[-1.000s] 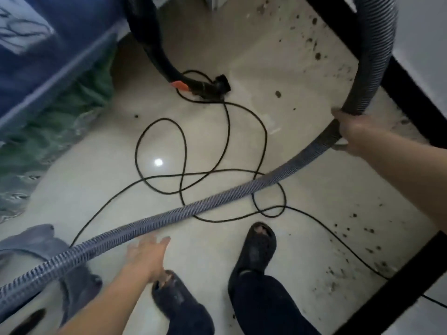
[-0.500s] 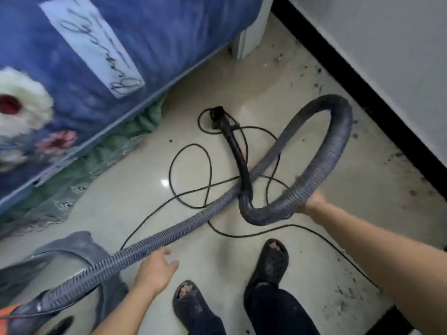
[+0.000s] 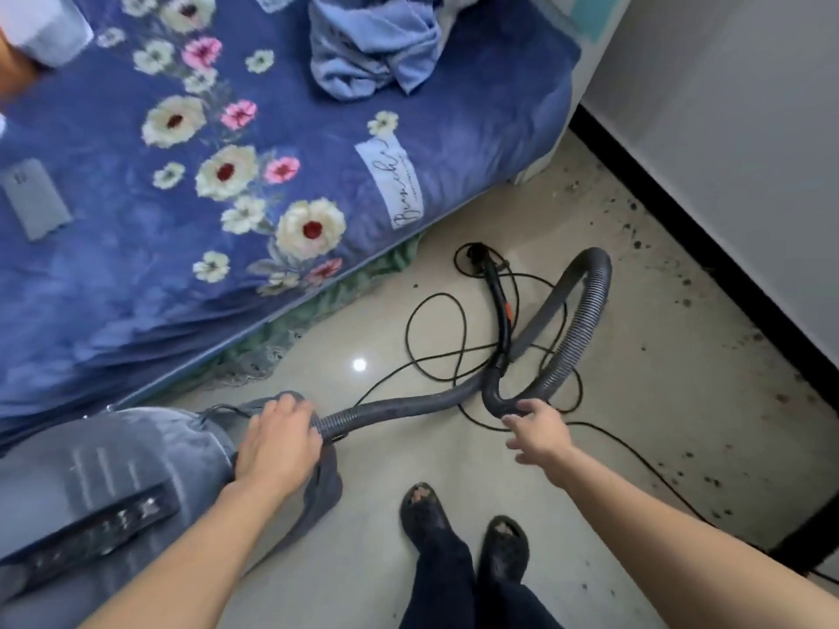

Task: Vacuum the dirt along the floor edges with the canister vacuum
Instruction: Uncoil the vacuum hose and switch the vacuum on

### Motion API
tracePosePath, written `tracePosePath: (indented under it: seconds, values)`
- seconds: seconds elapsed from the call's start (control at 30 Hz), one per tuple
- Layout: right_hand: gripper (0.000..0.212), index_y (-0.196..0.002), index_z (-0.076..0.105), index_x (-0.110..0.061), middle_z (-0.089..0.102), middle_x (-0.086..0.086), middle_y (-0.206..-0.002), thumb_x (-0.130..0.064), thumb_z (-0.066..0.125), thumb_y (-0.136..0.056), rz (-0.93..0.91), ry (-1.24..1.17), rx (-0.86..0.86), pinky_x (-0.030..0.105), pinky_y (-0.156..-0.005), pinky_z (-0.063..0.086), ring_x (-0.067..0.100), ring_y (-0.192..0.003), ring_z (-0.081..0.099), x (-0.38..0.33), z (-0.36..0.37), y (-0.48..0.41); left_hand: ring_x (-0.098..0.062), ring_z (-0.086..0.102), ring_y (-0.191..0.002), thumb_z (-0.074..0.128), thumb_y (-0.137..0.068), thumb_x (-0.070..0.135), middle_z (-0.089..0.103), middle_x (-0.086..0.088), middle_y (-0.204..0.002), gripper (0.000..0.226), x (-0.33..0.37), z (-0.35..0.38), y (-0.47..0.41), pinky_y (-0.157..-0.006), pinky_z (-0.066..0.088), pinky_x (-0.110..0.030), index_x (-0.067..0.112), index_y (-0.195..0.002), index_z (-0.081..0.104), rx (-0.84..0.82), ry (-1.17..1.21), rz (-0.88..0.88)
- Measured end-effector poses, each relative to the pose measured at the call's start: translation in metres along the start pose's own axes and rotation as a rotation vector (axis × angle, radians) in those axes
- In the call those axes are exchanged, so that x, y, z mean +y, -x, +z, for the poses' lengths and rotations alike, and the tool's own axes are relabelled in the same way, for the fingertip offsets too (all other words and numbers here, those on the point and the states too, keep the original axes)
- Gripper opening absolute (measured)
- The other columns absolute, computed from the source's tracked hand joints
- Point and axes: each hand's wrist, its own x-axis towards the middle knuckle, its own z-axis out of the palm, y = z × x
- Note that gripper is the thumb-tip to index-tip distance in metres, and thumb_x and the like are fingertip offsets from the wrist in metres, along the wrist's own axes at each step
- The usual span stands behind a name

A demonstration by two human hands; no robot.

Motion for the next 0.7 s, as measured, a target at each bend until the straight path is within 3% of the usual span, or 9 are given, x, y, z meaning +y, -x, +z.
tracePosePath:
  seconds: [0.1,0.2,0.33,0.47,0.57,0.7]
  values:
    - [0.041,-0.131,0.054,-0.012,0.066,0.009,-0.101,-0.020,0.061,-0.091,-0.144,0.155,-0.100,0.037,-0.069,0.056,0.026,-0.089,0.067,-0.012,0.038,0.038,-0.035,0.054,-0.095,0.067,-0.075,0.014,0.060,-0.012,-0.097,0.019,-0.035,-0.022,0.036,-0.081,0.043,-0.046,0.009,-0.093,0.069,0.237,-0.047,-0.018]
    - [0.042,-0.129,0.055,-0.013,0.064,0.005,-0.103,-0.027,0.063,-0.090,-0.245,0.275,-0.229,0.041,-0.084,0.055,0.026,-0.097,0.066,-0.018,0.074,0.080,-0.036,0.053,-0.103,0.064,-0.071,0.017,0.061,-0.017,-0.104,0.022,-0.081,-0.031,0.075,-0.088,0.036,-0.047,0.009,-0.091,0.068,0.332,-0.118,-0.095]
    - [0.044,-0.134,0.052,-0.014,0.065,0.007,-0.115,-0.028,0.063,-0.093,-0.372,0.399,-0.366,0.036,-0.092,0.052,0.023,-0.104,0.063,-0.029,0.125,0.130,-0.042,0.048,-0.124,0.056,-0.082,0.027,0.059,-0.023,-0.126,0.038,-0.138,-0.020,0.123,-0.100,0.033,-0.054,0.010,-0.113,0.068,0.245,-0.158,-0.253]
    - [0.043,-0.134,0.052,-0.019,0.063,0.007,-0.123,-0.031,0.060,-0.094,-0.553,0.536,-0.406,0.036,-0.095,0.048,0.024,-0.112,0.060,-0.047,0.179,0.170,-0.033,0.030,-0.140,0.051,-0.094,0.039,0.037,-0.013,-0.152,0.056,-0.188,0.000,0.159,-0.110,0.026,-0.049,0.020,-0.146,0.040,0.113,-0.089,-0.445]
    - [0.043,-0.135,0.051,-0.023,0.064,0.005,-0.124,-0.033,0.058,-0.094,-0.700,0.544,-0.395,0.035,-0.095,0.047,0.025,-0.115,0.059,-0.065,0.227,0.192,-0.036,0.046,-0.127,0.062,-0.090,0.028,0.045,-0.010,-0.147,0.058,-0.218,0.017,0.174,-0.096,0.042,-0.054,0.017,-0.144,0.044,0.193,-0.003,-0.348]
    - [0.061,-0.150,0.032,-0.027,0.042,0.003,-0.148,-0.045,0.053,-0.096,-0.887,0.616,-0.295,0.040,-0.107,0.037,0.027,-0.133,0.042,-0.086,0.297,0.202,-0.032,0.057,-0.109,0.073,-0.080,0.021,0.056,-0.006,-0.135,0.058,-0.246,0.032,0.180,-0.079,0.050,-0.048,0.015,-0.135,0.054,0.342,0.022,-0.192]
